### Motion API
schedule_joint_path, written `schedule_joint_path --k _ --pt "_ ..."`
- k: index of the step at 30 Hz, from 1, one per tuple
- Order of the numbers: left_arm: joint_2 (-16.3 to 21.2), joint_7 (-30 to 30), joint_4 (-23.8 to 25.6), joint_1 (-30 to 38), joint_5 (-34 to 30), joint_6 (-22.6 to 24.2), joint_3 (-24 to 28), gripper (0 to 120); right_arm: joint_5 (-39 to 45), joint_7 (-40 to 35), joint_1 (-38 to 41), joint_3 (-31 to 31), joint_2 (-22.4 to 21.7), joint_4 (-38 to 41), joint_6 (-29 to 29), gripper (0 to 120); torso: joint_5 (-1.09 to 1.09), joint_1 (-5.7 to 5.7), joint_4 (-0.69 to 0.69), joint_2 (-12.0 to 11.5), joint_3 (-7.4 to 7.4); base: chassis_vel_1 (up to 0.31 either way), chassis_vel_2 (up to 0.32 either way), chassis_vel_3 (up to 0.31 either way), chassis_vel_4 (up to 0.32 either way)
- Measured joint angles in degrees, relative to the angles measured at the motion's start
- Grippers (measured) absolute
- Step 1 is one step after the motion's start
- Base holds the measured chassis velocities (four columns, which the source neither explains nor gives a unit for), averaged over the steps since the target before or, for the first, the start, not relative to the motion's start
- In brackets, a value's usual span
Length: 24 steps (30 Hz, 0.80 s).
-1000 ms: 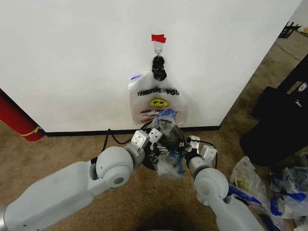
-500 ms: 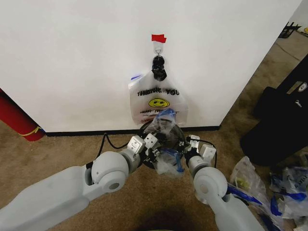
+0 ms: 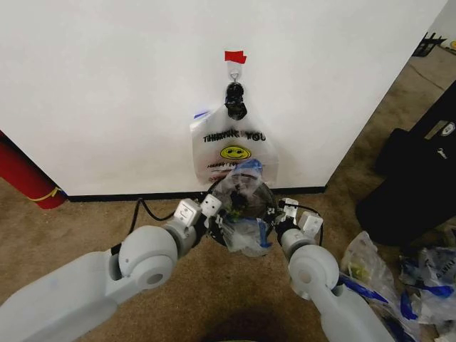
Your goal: Pick up the garbage bag from the wall and place it over the trash bin.
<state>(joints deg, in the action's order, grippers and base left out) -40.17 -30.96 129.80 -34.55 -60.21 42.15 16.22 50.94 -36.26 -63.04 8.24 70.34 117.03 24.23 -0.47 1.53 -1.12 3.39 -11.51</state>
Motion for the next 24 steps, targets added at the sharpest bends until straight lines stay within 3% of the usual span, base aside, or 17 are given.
schedule_joint_path --k 4,8,13,24 --pt "2.23 0.07 2.16 -6.21 -0.85 -0.02 -9.67 0 1.74 -0.25 0.29 0.53 -0.17 0.12 -0.35 0 0.01 0.00 0.03 0.00 0.00 0.000 0.000 0.000 0.000" --pt "3.39 0.81 2.47 -14.17 -0.83 -0.98 -14.90 0 3.35 -0.34 0.25 1.05 -0.58 0.62 -0.80 0 -0.01 0.00 0.03 0.00 0.00 0.000 0.000 0.000 0.000" --pt "1.99 1.58 1.06 -17.58 0.73 -2.10 -15.88 0 5.44 -0.15 -0.02 1.30 -0.82 1.46 -0.94 0 0.01 0.00 0.03 0.00 0.00 0.000 0.000 0.000 0.000" --pt "0.93 2.71 -3.70 -18.14 2.18 -4.44 -16.21 0 7.24 0.17 -0.85 1.68 -1.44 2.75 -0.54 0 0.01 0.00 0.02 0.00 0.00 0.000 0.000 0.000 0.000"
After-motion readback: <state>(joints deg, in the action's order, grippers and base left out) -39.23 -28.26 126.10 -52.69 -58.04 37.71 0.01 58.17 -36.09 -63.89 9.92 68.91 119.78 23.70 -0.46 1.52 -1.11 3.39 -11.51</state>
